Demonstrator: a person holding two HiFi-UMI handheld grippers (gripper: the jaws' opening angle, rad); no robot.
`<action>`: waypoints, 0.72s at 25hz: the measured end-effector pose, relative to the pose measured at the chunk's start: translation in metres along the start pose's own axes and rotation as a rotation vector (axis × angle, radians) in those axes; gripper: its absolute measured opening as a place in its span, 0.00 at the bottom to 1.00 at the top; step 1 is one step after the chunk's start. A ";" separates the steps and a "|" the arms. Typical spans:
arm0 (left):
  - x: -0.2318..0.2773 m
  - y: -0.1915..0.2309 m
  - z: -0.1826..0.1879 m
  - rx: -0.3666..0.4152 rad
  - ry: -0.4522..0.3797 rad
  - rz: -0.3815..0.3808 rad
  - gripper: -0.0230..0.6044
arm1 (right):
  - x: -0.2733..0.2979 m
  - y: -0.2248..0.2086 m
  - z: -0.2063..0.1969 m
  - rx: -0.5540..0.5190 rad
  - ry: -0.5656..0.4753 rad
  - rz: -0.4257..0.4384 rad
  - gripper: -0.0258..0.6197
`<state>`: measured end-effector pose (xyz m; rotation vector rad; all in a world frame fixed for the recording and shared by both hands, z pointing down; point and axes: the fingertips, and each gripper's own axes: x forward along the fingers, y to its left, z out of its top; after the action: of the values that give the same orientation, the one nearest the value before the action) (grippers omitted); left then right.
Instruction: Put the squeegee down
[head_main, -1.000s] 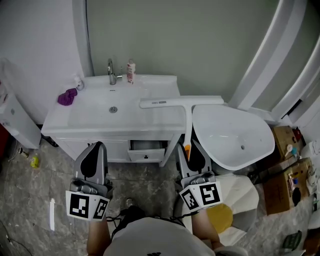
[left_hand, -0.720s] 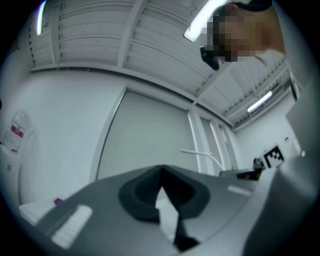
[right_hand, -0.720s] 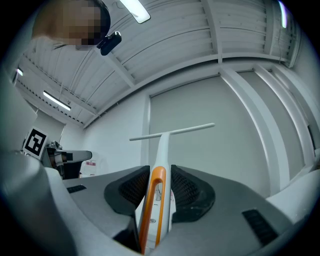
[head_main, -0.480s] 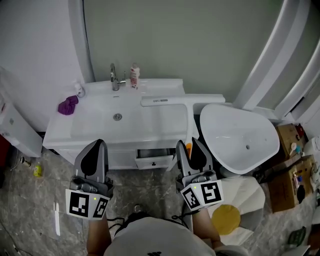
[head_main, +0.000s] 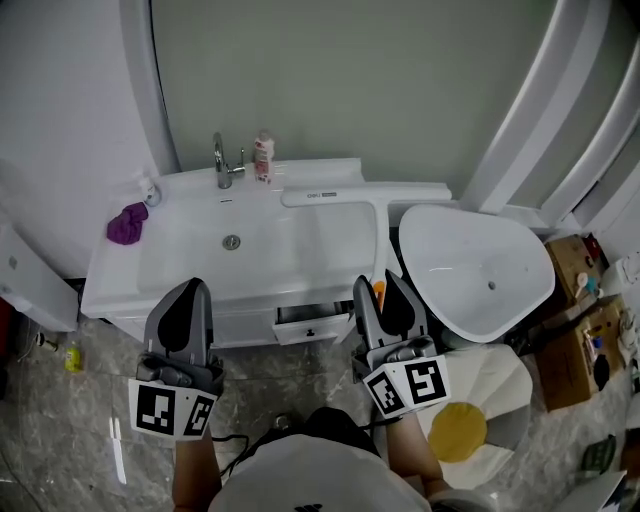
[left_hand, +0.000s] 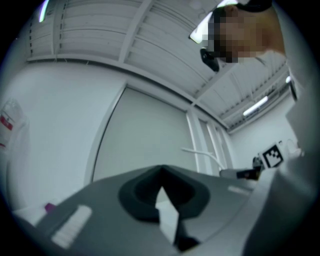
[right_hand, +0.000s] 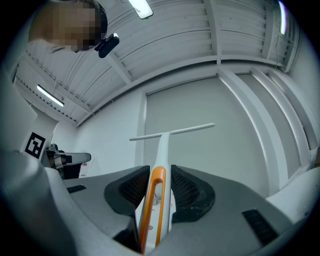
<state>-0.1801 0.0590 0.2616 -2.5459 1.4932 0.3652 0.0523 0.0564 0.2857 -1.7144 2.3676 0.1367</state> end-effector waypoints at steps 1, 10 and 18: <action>0.000 0.001 -0.001 -0.004 -0.002 -0.001 0.05 | 0.000 0.000 0.000 -0.007 0.001 -0.002 0.24; 0.018 0.016 -0.021 -0.032 0.025 -0.008 0.05 | 0.020 -0.010 -0.015 -0.008 0.036 -0.029 0.24; 0.055 0.040 -0.036 -0.019 0.035 0.015 0.05 | 0.066 -0.028 -0.032 0.010 0.044 -0.015 0.24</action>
<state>-0.1843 -0.0161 0.2791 -2.5699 1.5294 0.3411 0.0556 -0.0207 0.3031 -1.7480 2.3814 0.0849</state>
